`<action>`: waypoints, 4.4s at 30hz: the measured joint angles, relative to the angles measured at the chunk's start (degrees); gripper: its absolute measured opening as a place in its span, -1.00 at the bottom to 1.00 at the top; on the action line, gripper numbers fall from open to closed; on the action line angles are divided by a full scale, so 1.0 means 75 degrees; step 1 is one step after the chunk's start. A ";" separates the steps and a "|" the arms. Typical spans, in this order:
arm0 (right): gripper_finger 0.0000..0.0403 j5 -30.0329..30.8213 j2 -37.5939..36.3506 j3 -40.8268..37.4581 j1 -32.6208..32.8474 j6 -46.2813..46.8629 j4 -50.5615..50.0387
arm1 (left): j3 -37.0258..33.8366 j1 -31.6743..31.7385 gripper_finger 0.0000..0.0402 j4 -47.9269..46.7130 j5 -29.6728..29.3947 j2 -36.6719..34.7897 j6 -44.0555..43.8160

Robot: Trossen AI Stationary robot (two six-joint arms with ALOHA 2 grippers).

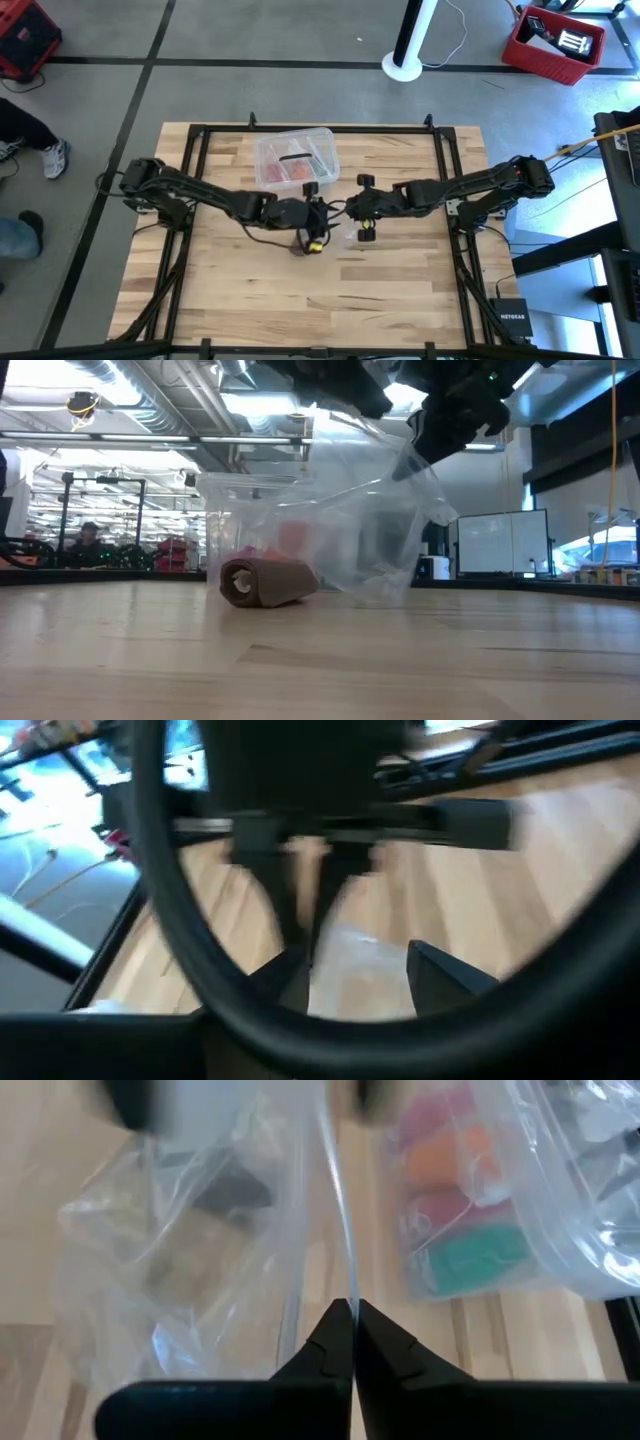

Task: Roll bandage
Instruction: Open the transparent zip bag

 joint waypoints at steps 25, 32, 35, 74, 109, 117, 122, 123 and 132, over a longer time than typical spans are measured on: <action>-0.98 -0.0051 0.0010 0.0000 0.0006 0.0394 0.0094 | -0.0002 0.0268 -0.21 0.0055 0.0849 0.0566 -0.1247; -0.98 -0.0187 0.0012 0.0000 0.0015 0.0433 0.0106 | -0.0012 0.0223 -0.21 0.0142 0.0627 0.0566 -0.1232; -0.98 -0.0197 0.0012 0.0000 0.0015 0.0433 0.0088 | -0.0012 0.0225 -0.21 0.0207 0.0335 0.0550 -0.0966; -0.98 -0.0014 0.0000 0.0022 0.0008 -0.0447 0.0075 | 0.0495 -0.0485 -0.99 -0.0850 -0.0027 0.0604 0.0228; -0.98 0.1008 -0.0985 0.0003 0.0003 -0.0441 -0.0670 | 0.1458 -0.0372 -0.37 -0.1546 0.0453 0.0592 -0.0427; -0.98 0.1010 -0.0985 0.0006 0.0003 -0.0426 -0.0646 | 0.1631 -0.0426 -0.42 -0.1355 -0.0831 0.0590 0.0270; -0.98 0.1007 -0.0985 0.0009 0.0006 -0.0383 -0.0775 | 0.1632 -0.0399 -0.42 -0.2550 -0.1694 0.0568 0.0184; -0.98 0.1007 -0.0985 0.0006 0.0006 -0.0343 -0.0822 | 0.1629 -0.0372 -0.42 -0.2841 -0.1707 0.0558 0.0048; -0.98 0.0869 -0.0985 0.0009 0.0006 -0.0281 -0.0783 | 0.1629 -0.0311 -0.43 -0.2119 -0.1613 0.0360 -0.0094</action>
